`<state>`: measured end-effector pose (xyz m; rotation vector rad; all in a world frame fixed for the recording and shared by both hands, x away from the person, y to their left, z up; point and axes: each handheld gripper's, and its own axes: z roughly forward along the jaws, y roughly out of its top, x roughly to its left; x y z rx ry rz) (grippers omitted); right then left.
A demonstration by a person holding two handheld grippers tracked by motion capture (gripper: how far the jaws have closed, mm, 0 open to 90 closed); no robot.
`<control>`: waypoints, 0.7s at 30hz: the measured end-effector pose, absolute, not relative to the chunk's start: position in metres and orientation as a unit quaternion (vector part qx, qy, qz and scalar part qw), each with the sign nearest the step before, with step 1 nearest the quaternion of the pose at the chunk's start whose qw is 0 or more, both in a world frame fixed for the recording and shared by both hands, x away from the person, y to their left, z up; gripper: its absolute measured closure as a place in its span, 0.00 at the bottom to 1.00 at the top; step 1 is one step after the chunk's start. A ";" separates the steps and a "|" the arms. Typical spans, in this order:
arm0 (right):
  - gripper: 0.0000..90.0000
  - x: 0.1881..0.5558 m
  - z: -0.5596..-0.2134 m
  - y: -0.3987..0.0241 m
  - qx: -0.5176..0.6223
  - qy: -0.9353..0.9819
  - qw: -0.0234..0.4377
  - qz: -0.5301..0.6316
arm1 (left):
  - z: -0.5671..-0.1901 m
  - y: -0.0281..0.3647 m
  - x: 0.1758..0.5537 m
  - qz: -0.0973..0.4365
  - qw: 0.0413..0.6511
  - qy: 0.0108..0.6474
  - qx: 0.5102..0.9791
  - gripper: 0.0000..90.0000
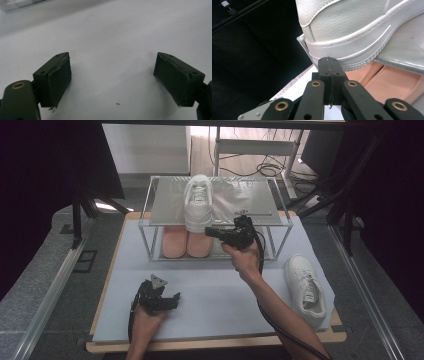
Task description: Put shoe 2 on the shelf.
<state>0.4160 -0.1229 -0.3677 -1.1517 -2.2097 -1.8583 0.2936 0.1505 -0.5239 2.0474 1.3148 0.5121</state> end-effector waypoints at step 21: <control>1.00 0.426 -0.364 -0.134 -0.393 -0.702 -0.014 -0.594 | -0.524 0.150 0.294 0.195 0.322 0.501 0.779 0.17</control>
